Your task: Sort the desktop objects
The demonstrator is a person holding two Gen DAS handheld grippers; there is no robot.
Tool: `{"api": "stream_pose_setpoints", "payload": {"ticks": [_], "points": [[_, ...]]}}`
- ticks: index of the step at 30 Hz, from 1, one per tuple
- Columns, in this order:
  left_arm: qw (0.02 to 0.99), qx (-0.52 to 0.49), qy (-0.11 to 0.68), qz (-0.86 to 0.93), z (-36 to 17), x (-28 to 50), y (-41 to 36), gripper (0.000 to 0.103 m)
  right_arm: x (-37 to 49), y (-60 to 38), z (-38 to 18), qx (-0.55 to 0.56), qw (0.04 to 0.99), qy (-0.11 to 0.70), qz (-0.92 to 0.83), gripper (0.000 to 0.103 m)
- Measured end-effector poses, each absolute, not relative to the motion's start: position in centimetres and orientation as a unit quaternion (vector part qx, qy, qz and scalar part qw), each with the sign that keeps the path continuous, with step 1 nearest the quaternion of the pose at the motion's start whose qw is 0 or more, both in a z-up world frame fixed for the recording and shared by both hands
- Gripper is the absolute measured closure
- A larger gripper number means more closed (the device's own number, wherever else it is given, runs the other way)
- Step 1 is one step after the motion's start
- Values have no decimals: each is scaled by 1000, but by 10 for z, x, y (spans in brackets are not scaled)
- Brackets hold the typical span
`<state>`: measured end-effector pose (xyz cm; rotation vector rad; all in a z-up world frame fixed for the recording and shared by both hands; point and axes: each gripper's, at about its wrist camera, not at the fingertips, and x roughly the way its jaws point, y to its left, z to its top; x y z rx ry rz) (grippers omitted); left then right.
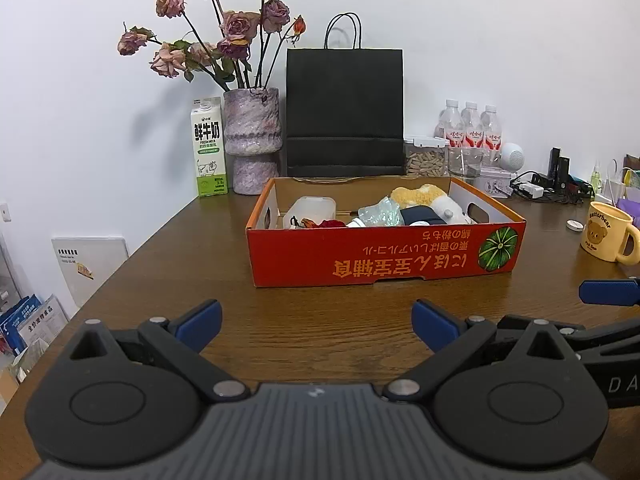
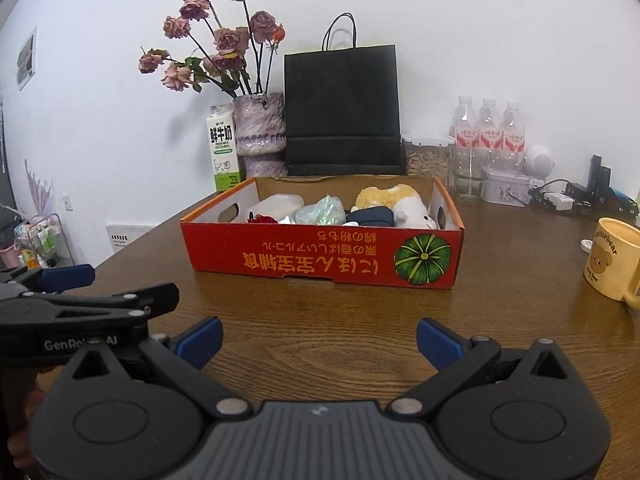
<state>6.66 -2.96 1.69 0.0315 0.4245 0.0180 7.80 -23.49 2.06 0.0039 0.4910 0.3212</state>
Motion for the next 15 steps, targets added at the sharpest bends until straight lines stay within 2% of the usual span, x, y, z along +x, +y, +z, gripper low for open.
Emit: {"api": "stream_pose_setpoints", "payload": {"ticks": [15], "points": [[976, 14, 217, 12, 16, 63, -29, 0, 75, -234, 21, -2, 957, 243, 160, 0]]}}
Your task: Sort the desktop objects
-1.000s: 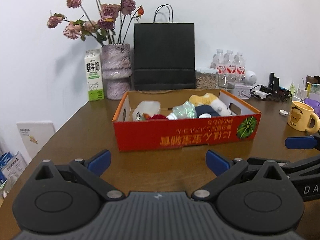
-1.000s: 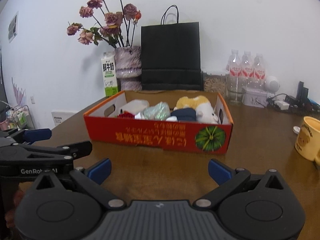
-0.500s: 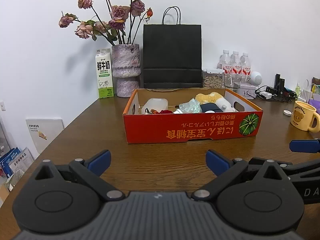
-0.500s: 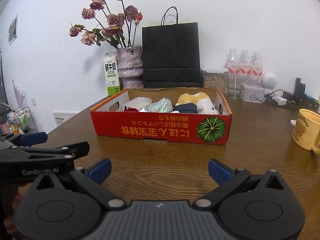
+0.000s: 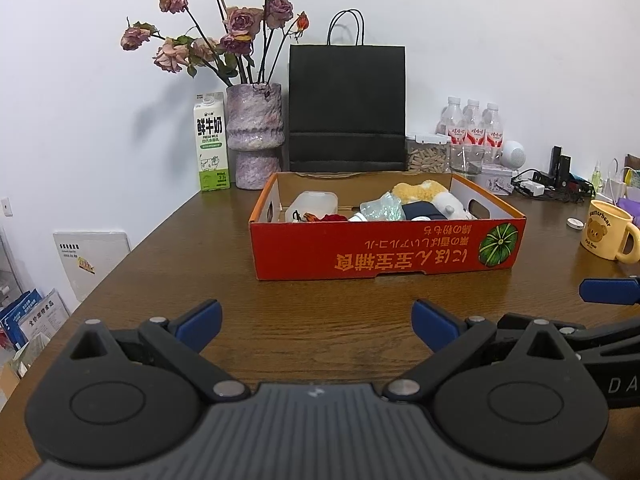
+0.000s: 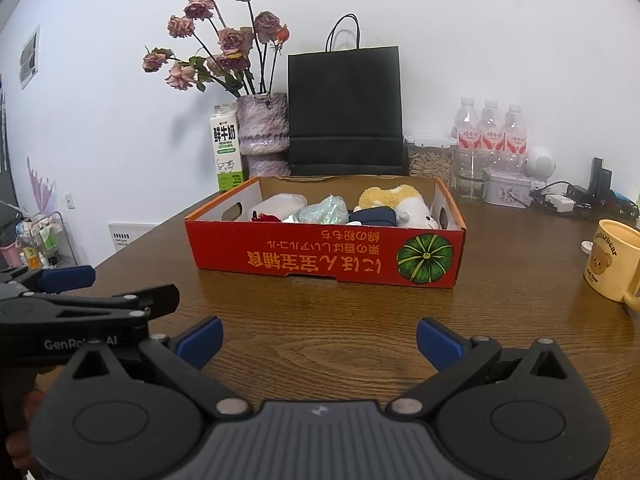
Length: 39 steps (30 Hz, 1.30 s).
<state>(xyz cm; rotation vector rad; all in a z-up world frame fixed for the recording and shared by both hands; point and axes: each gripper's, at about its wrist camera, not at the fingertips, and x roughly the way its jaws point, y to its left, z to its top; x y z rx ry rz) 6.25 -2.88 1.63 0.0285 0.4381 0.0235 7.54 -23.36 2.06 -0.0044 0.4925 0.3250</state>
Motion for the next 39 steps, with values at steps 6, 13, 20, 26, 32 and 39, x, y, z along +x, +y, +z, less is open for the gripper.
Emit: {"api": "stream_pose_setpoints", "payload": {"ticks": [6, 13, 20, 26, 32, 39], "points": [[976, 14, 218, 12, 17, 62, -28, 0, 75, -233, 20, -1, 956, 245, 161, 0], [976, 13, 218, 11, 17, 62, -28, 0, 75, -233, 20, -2, 956, 244, 161, 0], [976, 14, 217, 12, 18, 62, -29, 0, 75, -233, 21, -2, 956, 244, 161, 0], [976, 13, 218, 12, 19, 63, -29, 0, 75, -233, 21, -2, 956, 244, 161, 0], [976, 14, 219, 11, 18, 63, -28, 0, 76, -233, 21, -2, 956, 244, 160, 0], [976, 13, 219, 11, 18, 64, -28, 0, 76, -233, 22, -2, 956, 245, 161, 0]]}}
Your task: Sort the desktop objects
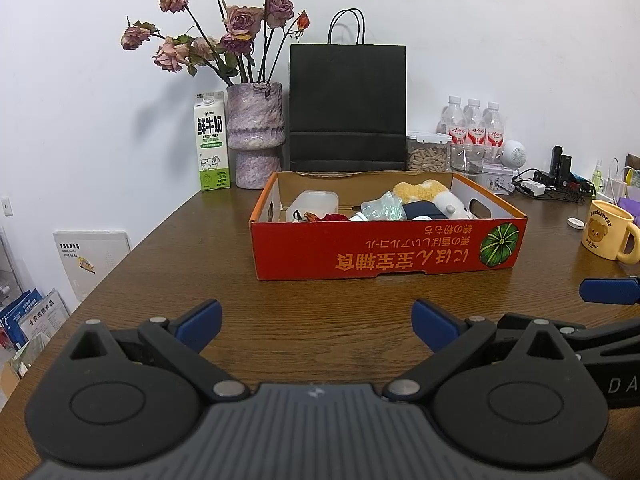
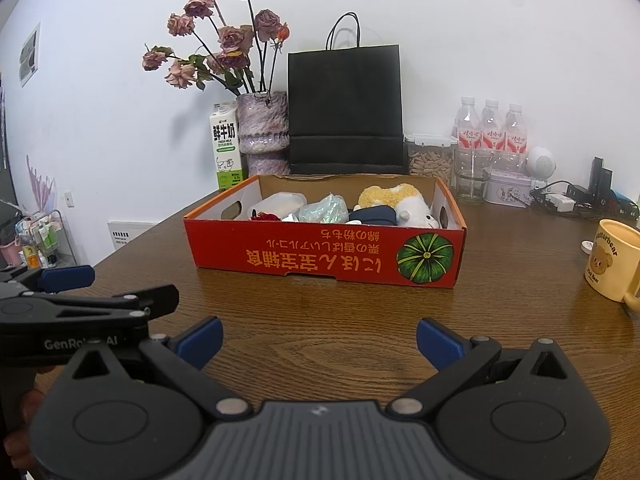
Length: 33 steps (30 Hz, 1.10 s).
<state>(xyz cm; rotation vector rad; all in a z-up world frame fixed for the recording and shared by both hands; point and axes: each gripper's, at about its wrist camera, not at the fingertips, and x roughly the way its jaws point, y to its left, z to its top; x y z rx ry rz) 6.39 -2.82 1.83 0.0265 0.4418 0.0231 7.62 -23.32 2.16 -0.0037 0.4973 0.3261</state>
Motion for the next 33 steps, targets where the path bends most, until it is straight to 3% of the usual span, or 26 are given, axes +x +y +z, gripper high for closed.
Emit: {"api": "stream_pose_setpoints", "payload": {"ticks": [33], "points": [[976, 15, 217, 14, 17, 62, -30, 0, 76, -235, 21, -2, 957, 243, 160, 0]]}}
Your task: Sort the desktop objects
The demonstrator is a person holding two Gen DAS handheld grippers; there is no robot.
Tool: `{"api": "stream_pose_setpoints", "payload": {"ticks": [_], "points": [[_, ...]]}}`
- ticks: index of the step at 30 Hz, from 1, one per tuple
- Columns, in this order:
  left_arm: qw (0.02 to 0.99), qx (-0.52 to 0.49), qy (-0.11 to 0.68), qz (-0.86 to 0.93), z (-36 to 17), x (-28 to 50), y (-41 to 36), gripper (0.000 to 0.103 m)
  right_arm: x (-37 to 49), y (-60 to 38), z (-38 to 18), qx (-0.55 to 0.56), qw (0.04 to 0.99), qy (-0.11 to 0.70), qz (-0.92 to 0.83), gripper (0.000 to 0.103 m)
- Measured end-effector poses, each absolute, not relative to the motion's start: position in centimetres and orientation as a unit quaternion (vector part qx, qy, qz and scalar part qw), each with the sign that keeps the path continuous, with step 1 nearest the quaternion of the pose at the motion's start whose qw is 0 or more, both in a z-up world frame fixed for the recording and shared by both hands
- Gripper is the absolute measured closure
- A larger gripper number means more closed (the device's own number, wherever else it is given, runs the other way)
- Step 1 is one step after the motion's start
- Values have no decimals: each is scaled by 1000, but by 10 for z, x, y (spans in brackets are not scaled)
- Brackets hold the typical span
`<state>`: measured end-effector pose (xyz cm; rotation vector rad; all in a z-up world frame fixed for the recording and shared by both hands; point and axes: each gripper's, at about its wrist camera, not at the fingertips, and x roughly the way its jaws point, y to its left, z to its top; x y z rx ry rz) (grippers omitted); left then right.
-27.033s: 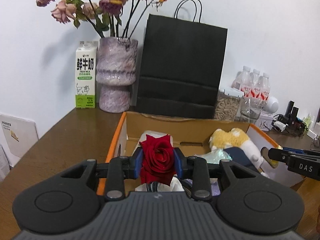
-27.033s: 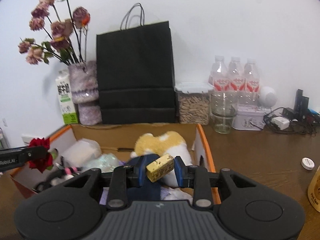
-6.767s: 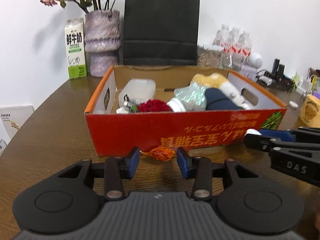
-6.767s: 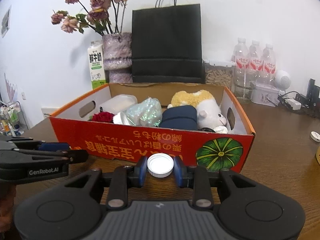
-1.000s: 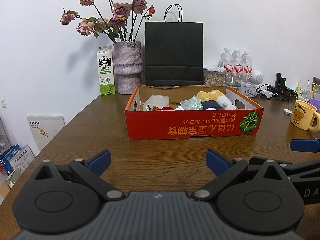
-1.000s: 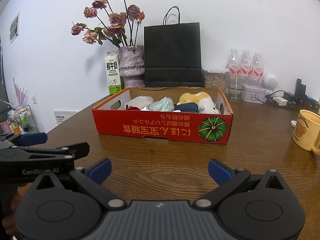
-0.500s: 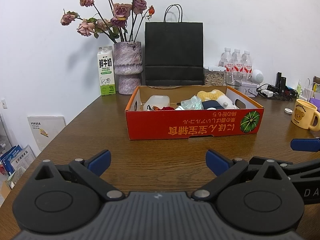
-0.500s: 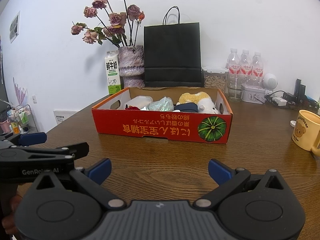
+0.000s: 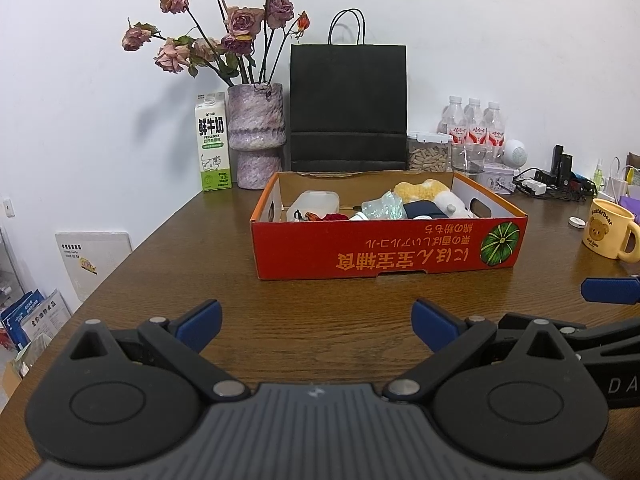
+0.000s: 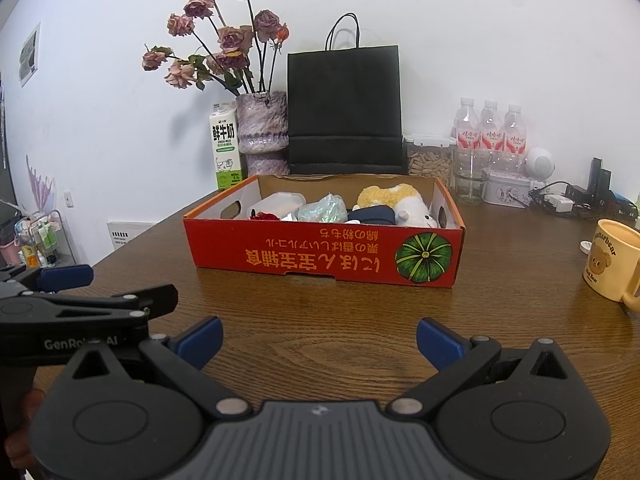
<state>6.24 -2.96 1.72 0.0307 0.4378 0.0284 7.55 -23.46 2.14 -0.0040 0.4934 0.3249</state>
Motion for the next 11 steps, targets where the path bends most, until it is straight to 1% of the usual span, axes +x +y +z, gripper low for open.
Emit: {"api": "stream_pose_setpoints", "payload": {"ticks": [11], "points": [[975, 6, 221, 7, 16, 64, -28, 0, 75, -236, 21, -2, 957, 243, 160, 0]]}}
